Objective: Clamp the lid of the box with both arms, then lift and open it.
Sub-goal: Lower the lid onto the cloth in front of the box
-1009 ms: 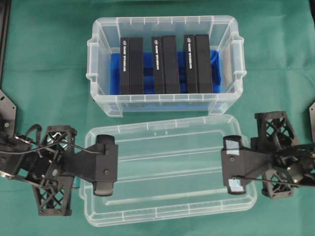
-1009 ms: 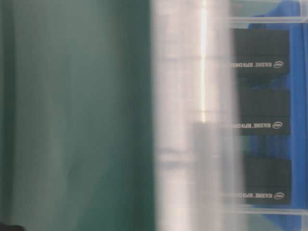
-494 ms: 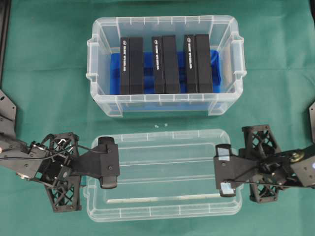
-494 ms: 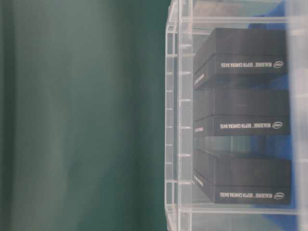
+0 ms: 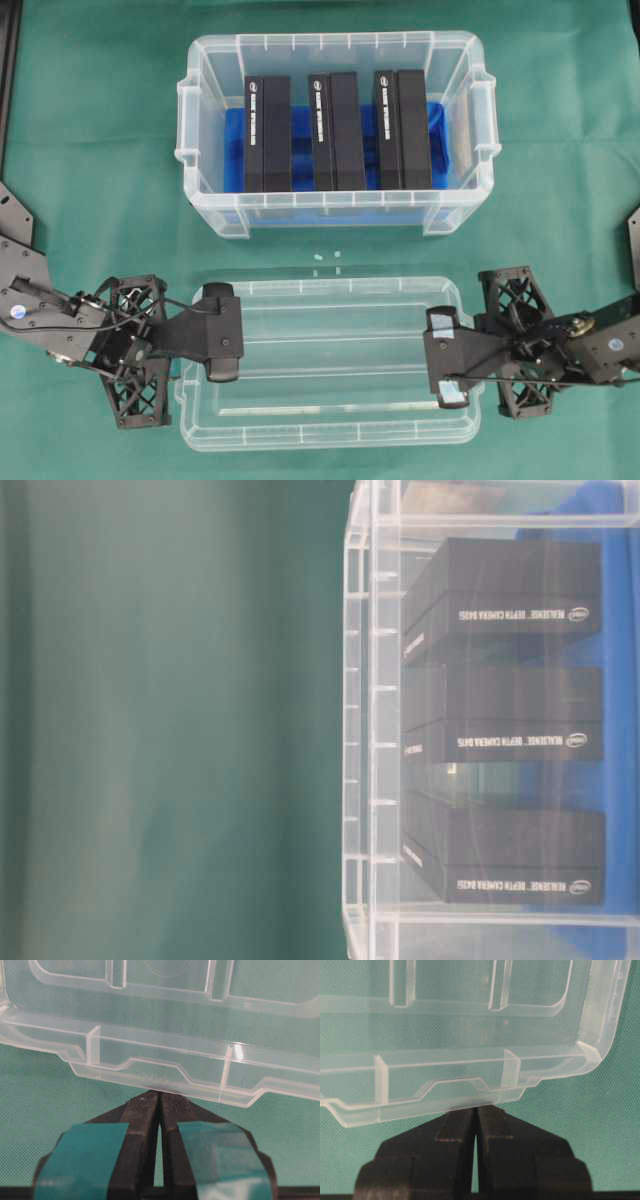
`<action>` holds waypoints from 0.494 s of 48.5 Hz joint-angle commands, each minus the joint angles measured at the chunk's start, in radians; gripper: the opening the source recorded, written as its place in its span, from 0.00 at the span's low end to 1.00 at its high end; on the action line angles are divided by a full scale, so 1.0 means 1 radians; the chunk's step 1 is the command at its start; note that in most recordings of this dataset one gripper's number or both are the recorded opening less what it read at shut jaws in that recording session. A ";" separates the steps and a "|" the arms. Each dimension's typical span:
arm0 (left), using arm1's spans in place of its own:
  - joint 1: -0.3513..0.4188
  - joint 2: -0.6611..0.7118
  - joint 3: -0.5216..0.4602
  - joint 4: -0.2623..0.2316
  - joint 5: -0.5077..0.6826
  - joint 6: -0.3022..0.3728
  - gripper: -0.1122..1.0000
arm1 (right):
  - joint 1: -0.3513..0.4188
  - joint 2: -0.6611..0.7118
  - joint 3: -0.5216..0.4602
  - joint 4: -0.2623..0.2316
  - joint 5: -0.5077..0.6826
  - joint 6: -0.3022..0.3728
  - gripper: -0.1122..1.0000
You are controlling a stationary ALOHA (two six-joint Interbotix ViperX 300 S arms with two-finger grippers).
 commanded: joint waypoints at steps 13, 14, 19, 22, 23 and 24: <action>0.018 -0.023 -0.028 0.018 -0.048 -0.011 0.11 | -0.014 -0.025 -0.029 -0.011 -0.041 0.009 0.11; 0.017 -0.025 -0.028 0.020 -0.048 -0.011 0.11 | -0.014 -0.026 -0.026 -0.011 -0.040 0.009 0.11; 0.008 -0.035 -0.017 0.018 -0.048 -0.012 0.11 | -0.009 -0.037 -0.015 -0.008 -0.035 0.009 0.11; 0.002 -0.044 -0.006 0.015 -0.048 -0.014 0.11 | -0.005 -0.048 -0.003 -0.002 -0.034 0.011 0.11; 0.000 -0.046 -0.003 0.014 -0.048 -0.014 0.11 | -0.003 -0.051 0.000 0.000 -0.034 0.011 0.11; -0.002 -0.049 0.000 0.012 -0.048 -0.014 0.11 | -0.002 -0.055 0.005 0.002 -0.035 0.011 0.11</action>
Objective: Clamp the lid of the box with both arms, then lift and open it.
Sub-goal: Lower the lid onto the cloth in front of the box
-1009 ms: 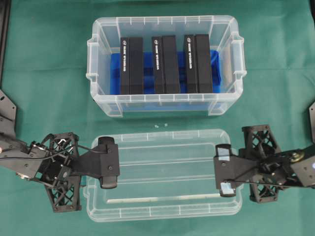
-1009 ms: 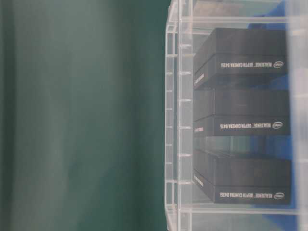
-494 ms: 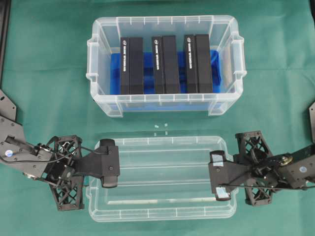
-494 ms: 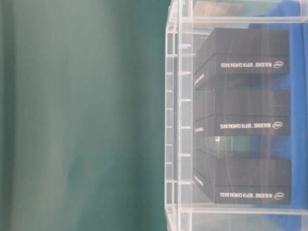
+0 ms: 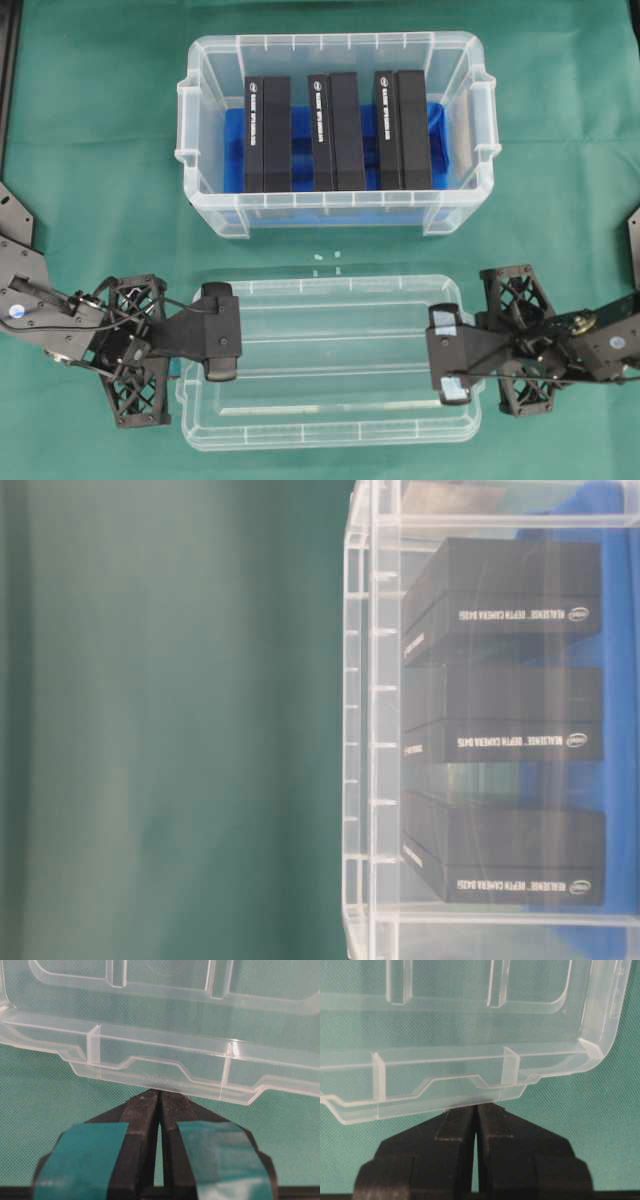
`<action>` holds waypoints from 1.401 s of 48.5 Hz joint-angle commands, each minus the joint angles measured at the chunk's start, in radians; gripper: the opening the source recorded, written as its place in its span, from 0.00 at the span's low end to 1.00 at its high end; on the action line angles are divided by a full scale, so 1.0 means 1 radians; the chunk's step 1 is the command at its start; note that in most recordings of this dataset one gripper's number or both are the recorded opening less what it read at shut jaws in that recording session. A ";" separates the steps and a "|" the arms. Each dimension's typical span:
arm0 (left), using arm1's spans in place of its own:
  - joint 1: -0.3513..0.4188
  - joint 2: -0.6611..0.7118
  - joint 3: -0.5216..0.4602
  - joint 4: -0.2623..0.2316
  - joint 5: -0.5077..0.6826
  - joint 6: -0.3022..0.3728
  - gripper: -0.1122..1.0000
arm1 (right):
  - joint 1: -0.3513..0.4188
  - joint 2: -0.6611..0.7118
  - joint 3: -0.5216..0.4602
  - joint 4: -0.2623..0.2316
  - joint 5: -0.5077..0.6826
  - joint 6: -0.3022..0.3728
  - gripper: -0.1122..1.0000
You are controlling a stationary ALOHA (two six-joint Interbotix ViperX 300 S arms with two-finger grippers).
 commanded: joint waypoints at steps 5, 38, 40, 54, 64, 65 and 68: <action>-0.002 -0.054 0.006 0.011 -0.037 -0.009 0.11 | 0.008 -0.063 0.005 0.005 -0.028 0.015 0.11; -0.046 -0.158 0.121 0.008 -0.037 -0.009 0.11 | 0.057 -0.175 0.109 -0.003 0.015 0.143 0.11; -0.043 -0.158 0.120 0.008 -0.037 -0.009 0.11 | 0.057 -0.175 0.109 -0.003 0.015 0.143 0.11; -0.052 -0.160 0.072 0.009 -0.035 -0.008 0.11 | 0.064 -0.187 0.061 -0.003 0.040 0.143 0.11; -0.060 -0.175 0.011 0.008 0.003 -0.006 0.11 | 0.071 -0.219 -0.006 -0.003 0.167 0.137 0.11; -0.061 -0.178 0.002 0.009 0.011 -0.006 0.11 | 0.072 -0.222 -0.012 -0.003 0.179 0.137 0.11; -0.067 -0.192 -0.026 0.008 0.043 -0.008 0.11 | 0.075 -0.235 -0.034 -0.003 0.222 0.135 0.11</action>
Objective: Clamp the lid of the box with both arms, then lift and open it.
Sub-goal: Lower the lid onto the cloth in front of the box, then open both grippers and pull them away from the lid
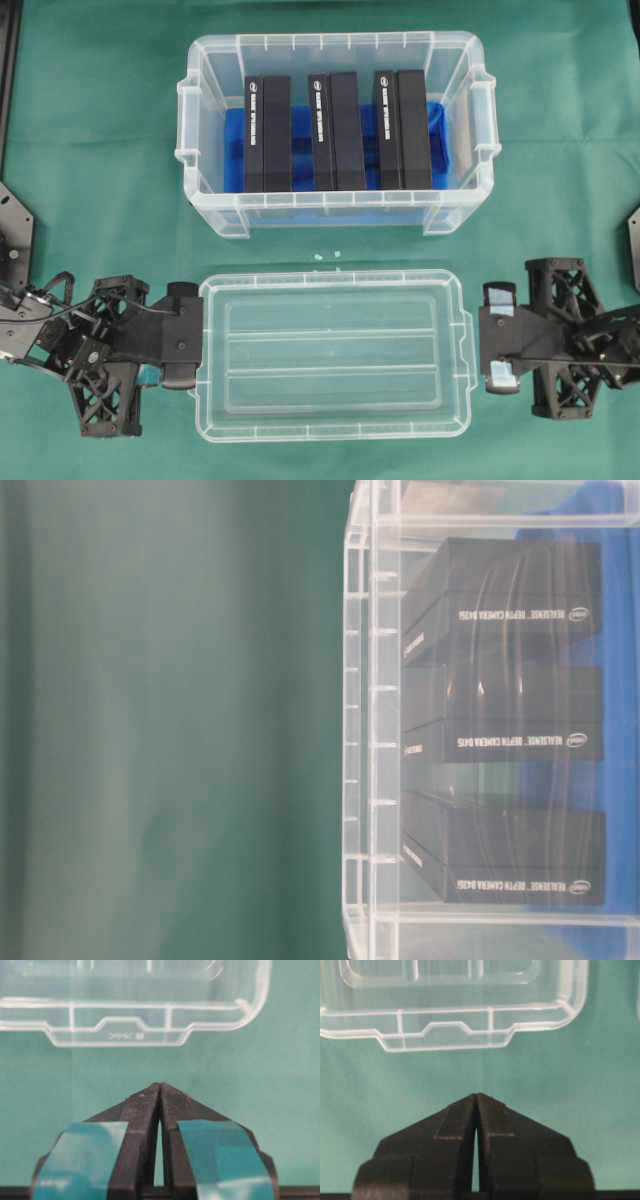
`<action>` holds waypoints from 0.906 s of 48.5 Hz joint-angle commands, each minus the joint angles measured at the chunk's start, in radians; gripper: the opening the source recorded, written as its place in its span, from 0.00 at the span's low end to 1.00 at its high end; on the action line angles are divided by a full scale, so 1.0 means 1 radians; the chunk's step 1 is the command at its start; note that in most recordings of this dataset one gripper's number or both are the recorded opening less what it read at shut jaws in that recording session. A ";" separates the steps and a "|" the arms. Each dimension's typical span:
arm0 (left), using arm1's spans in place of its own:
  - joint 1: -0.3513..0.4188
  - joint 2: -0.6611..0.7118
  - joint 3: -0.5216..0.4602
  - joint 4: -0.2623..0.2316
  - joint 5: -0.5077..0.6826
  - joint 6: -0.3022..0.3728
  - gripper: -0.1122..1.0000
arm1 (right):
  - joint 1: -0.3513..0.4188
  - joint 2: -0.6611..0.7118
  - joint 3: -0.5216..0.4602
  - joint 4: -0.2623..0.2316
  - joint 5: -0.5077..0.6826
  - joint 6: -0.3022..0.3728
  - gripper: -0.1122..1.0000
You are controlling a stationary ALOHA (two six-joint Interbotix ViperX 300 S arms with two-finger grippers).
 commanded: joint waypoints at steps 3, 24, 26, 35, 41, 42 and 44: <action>-0.017 -0.051 -0.086 0.003 0.071 0.000 0.11 | 0.012 -0.040 -0.064 -0.005 0.078 -0.002 0.11; -0.008 -0.063 -0.164 0.011 0.190 0.000 0.11 | 0.025 -0.066 -0.115 -0.005 0.169 -0.003 0.11; -0.006 -0.064 -0.166 0.011 0.190 0.000 0.11 | 0.023 -0.071 -0.117 -0.005 0.167 -0.003 0.11; -0.002 -0.066 -0.192 0.018 0.189 0.009 0.11 | 0.025 -0.094 -0.138 -0.023 0.164 -0.005 0.11; 0.006 -0.067 -0.221 0.023 0.187 0.011 0.11 | 0.025 -0.094 -0.163 -0.044 0.167 -0.009 0.11; 0.006 -0.067 -0.227 0.023 0.186 0.012 0.11 | 0.025 -0.094 -0.167 -0.049 0.167 -0.011 0.11; 0.006 -0.069 -0.241 0.026 0.179 0.015 0.11 | 0.025 -0.097 -0.175 -0.060 0.169 -0.012 0.11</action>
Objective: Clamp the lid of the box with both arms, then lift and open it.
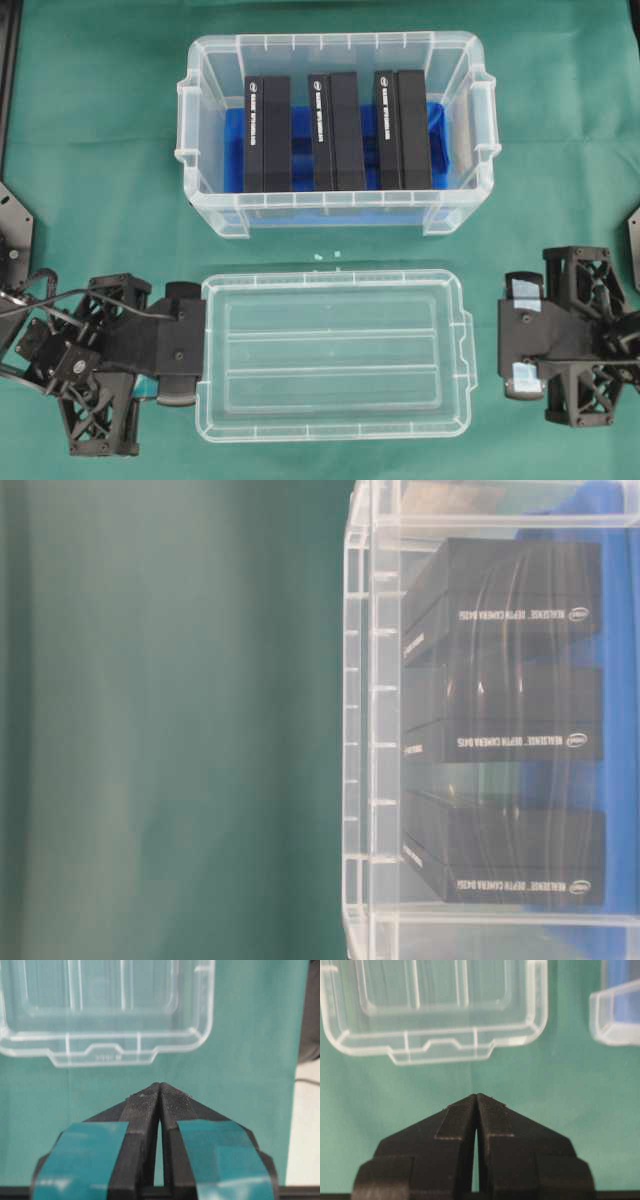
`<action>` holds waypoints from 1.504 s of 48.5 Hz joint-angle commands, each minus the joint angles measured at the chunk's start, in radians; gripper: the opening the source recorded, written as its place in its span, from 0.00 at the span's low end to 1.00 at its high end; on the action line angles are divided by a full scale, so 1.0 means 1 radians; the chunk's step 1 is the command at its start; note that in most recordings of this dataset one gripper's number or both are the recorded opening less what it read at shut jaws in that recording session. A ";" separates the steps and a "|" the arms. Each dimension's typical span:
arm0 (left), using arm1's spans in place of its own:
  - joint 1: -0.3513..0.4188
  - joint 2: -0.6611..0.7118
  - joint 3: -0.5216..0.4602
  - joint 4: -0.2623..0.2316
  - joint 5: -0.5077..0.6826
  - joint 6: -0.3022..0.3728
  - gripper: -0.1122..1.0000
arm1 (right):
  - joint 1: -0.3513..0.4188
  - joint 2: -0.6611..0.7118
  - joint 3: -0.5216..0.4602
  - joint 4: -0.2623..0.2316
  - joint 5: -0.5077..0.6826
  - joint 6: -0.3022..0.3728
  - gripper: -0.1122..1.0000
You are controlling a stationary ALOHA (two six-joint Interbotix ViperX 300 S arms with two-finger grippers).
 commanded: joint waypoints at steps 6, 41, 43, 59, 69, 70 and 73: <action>0.005 -0.029 -0.086 0.017 -0.037 0.035 0.11 | 0.005 -0.035 -0.061 -0.052 0.000 -0.003 0.11; 0.267 -0.170 -0.092 0.017 -0.202 0.371 0.11 | -0.080 -0.250 -0.078 -0.379 -0.003 -0.002 0.11; 0.285 -0.186 -0.083 0.017 -0.221 0.388 0.11 | -0.097 -0.258 -0.075 -0.397 -0.003 -0.002 0.11; 0.410 -0.331 0.014 0.017 -0.322 0.459 0.11 | -0.247 -0.318 -0.049 -0.503 -0.069 -0.005 0.11; 0.465 -0.414 0.061 0.008 -0.367 0.502 0.11 | -0.341 -0.377 -0.005 -0.546 -0.149 -0.006 0.11; 0.469 -0.419 0.064 0.009 -0.367 0.505 0.11 | -0.348 -0.385 0.003 -0.549 -0.155 -0.006 0.11; 0.483 -0.430 0.074 0.008 -0.367 0.512 0.11 | -0.374 -0.405 0.021 -0.555 -0.175 -0.006 0.11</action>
